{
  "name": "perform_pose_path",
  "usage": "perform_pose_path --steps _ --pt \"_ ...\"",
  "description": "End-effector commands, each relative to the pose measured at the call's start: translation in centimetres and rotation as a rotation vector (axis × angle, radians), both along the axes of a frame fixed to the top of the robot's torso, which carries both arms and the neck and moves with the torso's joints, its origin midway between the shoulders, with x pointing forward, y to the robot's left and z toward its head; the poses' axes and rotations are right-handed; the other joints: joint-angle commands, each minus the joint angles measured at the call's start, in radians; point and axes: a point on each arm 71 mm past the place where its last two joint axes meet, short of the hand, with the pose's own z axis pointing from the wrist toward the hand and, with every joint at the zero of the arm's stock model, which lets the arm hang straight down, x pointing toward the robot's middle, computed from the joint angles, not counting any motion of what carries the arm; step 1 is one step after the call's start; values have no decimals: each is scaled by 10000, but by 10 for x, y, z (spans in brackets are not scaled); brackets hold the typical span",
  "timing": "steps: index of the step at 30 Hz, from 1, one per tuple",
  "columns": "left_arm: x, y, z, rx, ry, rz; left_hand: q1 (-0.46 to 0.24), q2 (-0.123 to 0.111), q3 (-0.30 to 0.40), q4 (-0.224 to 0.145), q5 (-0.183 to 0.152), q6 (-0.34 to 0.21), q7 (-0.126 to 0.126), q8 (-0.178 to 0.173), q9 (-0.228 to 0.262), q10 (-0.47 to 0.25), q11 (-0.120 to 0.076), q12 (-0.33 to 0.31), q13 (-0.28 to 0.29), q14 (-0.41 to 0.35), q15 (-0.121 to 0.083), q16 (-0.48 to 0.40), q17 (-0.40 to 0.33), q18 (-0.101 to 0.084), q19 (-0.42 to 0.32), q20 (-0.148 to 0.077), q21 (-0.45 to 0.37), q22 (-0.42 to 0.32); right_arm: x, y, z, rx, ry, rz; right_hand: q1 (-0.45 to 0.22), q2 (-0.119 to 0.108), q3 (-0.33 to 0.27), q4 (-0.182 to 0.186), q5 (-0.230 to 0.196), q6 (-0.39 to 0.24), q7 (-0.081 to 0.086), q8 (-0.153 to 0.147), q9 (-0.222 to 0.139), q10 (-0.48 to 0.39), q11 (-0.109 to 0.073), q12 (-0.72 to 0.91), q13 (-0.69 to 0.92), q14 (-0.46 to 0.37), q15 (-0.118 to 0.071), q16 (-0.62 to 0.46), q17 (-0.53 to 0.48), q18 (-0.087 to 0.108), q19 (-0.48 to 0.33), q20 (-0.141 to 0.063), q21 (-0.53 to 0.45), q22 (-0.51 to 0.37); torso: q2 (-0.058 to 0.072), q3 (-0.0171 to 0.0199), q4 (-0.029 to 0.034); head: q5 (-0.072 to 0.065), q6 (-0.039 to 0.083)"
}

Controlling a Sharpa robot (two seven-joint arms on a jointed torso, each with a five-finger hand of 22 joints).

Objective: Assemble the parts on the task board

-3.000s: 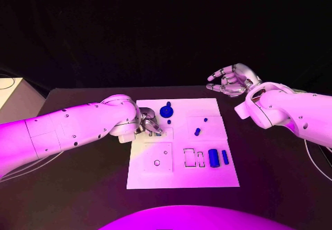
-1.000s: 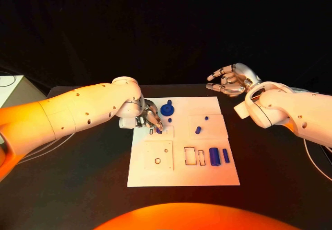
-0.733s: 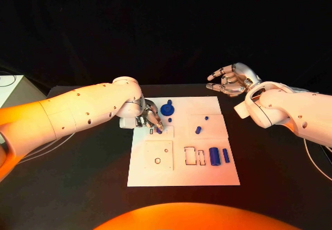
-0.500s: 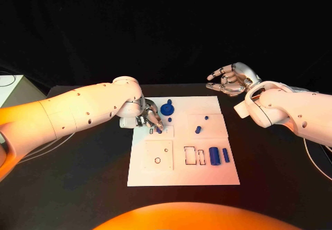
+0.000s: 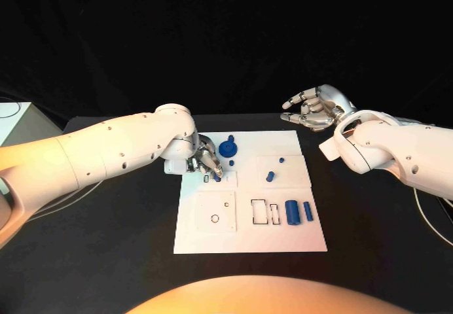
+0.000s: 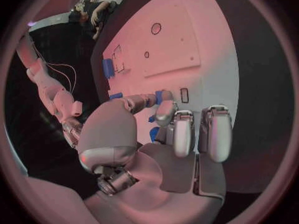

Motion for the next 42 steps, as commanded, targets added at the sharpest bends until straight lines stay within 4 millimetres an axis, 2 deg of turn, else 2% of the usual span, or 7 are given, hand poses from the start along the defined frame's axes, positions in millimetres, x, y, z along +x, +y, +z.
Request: perform_pose_path --steps 1,42 --pt "-2 -4 -2 17 33 -127 108 15 1772 -1850 34 100 -145 -5 2 -32 0 -17 9 1057 -37 33 2634 -114 188 -39 -38 1145 0 2 0 -53 9 189 -61 60 8 69 21 -75 -26 53 14 -40 9 -9 16 57 62 1 266 107 -47 15 26 349 0 -2 -6 -11 -21" --pt "-4 -3 -4 -328 497 59 94 28 1775 -1893 137 154 -144 -29 3 19 0 24 74 1057 -33 33 2634 -132 233 -30 0 1228 0 2 -2 -52 44 210 -53 64 -7 100 21 -88 -27 67 22 -43 8 -43 10 54 62 -9 259 112 -68 17 16 356 -10 -8 16 -37 -60"
